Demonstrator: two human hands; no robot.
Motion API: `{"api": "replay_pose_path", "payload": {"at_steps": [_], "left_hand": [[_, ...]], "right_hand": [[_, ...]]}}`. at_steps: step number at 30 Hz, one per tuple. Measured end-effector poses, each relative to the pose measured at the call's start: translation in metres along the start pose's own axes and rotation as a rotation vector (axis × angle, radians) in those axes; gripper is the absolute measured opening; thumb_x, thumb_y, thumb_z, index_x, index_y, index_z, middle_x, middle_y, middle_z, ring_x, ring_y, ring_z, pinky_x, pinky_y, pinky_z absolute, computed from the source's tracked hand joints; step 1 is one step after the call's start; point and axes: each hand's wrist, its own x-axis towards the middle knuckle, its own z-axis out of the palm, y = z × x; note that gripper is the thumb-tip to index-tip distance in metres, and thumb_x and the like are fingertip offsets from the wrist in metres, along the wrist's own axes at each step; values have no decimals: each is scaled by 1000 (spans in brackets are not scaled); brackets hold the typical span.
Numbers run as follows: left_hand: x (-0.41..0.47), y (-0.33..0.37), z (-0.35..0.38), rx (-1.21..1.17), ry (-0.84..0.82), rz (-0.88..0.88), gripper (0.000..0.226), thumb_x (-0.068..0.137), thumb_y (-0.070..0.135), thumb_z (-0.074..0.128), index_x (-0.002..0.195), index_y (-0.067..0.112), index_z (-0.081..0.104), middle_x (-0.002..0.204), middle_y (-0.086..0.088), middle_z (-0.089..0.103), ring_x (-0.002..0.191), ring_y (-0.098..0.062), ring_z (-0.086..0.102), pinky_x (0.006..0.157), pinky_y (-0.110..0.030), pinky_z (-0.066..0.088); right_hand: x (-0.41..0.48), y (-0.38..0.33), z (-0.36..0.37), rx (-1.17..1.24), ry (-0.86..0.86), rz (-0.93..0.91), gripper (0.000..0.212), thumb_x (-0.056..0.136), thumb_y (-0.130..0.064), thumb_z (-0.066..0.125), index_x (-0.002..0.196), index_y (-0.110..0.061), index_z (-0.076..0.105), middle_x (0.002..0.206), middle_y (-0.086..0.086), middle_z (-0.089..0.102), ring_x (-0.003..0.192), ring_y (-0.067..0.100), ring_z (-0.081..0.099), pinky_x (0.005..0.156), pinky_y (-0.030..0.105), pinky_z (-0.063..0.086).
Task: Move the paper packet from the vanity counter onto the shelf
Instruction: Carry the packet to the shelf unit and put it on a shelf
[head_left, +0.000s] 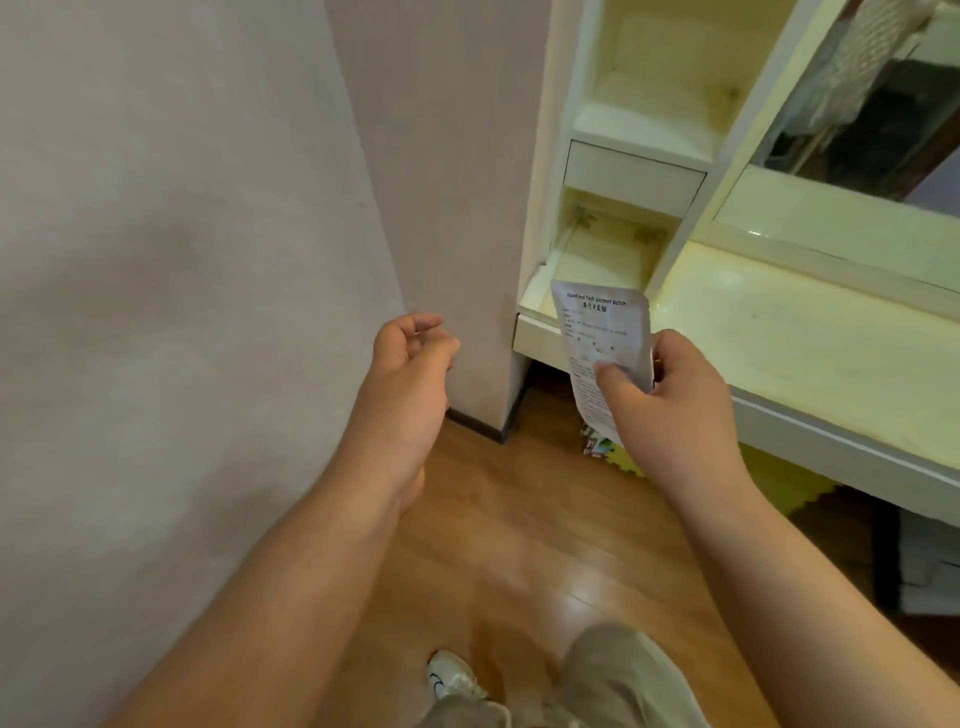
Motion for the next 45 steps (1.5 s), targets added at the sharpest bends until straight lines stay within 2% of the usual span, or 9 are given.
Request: {"api": "replay_pose_path", "payload": {"at_steps": [7,12,17,23,26,29,36,39,45], "left_hand": [[50,18,8,35,-129,27,22,99,35,54,121,40,58,120,16,63,109,-5,60,98,-43,53],[88,35,30,69,-193,34,23,99,36,54,122,43,57,122,17,61,107,-3,60,89,-36,53],[131,69,59,65,-217,89,26,96,39,55,122,43,58,121,18,62,113,-4,59,88,-35,52],[171,118,95,46,-277,156,22,95,40,58,115,46,61,115,22,65,106,4,61,99,-39,50],[184,140,112,24,-343,168,20,98,37,57,116,46,60,116,20,67,95,8,64,87,-31,54],[194,161,125,-12,-402,191,20,99,30,57,114,43,61,114,16,66,83,15,65,64,-15,53],[215,199,130,-10,-520,264,26,88,35,59,110,48,64,118,23,65,95,18,59,101,-42,50],[220,213,125,-20,-565,312,28,87,36,58,111,49,63,121,24,63,95,20,57,103,-46,50],[230,236,125,-54,-634,350,27,94,29,57,113,49,62,123,23,62,92,17,59,99,-41,52]], "right_hand": [[25,-8,18,-2,84,46,11,87,-33,64,82,-30,55,81,-13,65,75,-13,59,42,12,41],[65,-11,26,22,175,71,9,86,-37,62,82,-33,56,83,-13,65,75,-9,60,51,26,47],[127,-25,33,68,229,52,12,87,-36,63,80,-34,53,82,-14,62,73,-17,56,44,10,41],[187,-48,21,67,312,17,10,84,-39,59,83,-30,56,83,-11,63,75,1,60,50,27,42],[209,-59,10,49,354,23,10,86,-37,61,82,-31,54,84,-11,62,72,2,60,47,19,40],[225,-72,3,33,393,33,12,88,-38,62,82,-34,52,87,-13,62,74,4,61,52,23,42],[242,-108,5,41,537,34,14,89,-37,62,81,-30,53,88,-11,63,76,7,62,52,26,49],[240,-123,6,39,583,42,14,89,-36,62,81,-29,52,91,-10,63,80,9,61,58,36,58],[242,-148,5,54,692,-36,12,89,-39,61,88,-28,56,93,-11,63,86,8,61,60,32,58]]}}
